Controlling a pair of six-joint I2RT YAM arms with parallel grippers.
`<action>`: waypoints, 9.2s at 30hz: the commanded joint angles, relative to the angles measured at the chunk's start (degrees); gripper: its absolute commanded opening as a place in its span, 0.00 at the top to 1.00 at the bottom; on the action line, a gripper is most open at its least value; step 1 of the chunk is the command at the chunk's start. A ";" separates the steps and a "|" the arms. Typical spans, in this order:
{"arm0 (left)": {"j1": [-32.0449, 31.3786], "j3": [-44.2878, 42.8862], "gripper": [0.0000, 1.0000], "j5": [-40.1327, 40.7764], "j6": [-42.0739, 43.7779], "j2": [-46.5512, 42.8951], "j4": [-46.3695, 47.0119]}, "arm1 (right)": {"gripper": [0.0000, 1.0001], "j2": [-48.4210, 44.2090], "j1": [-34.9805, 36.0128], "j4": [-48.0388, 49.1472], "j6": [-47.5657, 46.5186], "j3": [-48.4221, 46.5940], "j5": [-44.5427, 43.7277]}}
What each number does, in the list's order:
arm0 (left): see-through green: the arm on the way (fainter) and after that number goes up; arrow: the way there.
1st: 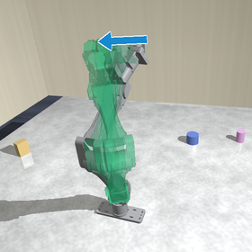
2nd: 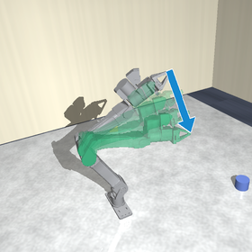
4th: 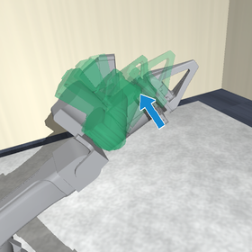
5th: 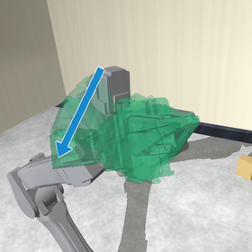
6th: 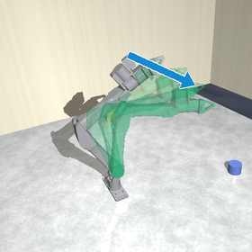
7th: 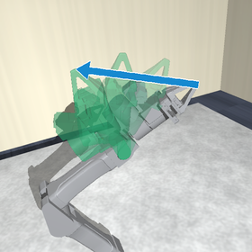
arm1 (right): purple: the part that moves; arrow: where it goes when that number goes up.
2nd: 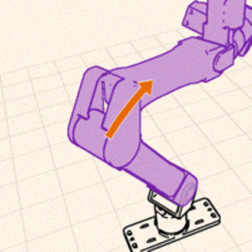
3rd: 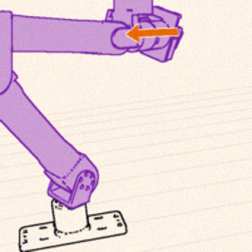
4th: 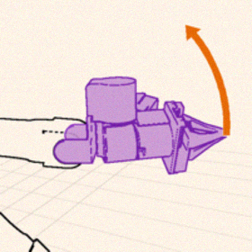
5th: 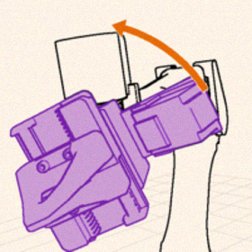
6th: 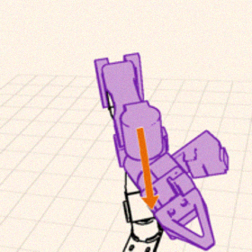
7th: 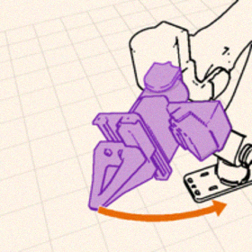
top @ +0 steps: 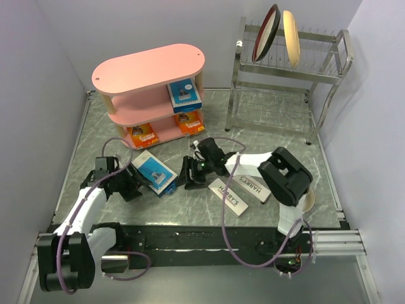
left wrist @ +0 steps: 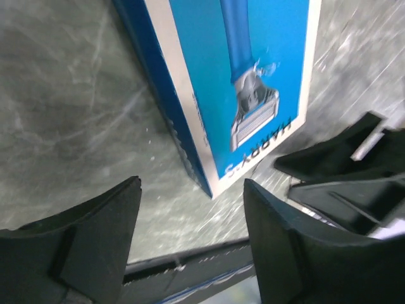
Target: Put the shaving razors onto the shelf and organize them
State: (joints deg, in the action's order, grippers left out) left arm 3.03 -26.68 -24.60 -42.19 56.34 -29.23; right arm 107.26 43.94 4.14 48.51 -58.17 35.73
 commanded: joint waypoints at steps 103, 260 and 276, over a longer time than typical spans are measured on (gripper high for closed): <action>13.58 -24.82 0.83 -32.09 10.12 1.67 -7.94 | 0.18 -22.88 -9.04 -18.82 -27.86 -10.82 10.95; 17.01 -30.02 0.67 -19.96 -25.48 20.04 8.58 | 0.48 -7.69 -1.94 -11.96 -16.26 -27.69 -10.22; 17.63 -26.59 0.60 -19.08 -25.31 16.00 7.00 | 0.94 9.98 4.57 -13.37 -13.00 -49.05 -27.02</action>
State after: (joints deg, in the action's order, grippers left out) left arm 20.34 -55.07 -46.02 -67.13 74.02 -18.39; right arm 115.85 48.49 -10.31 35.97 -102.43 13.32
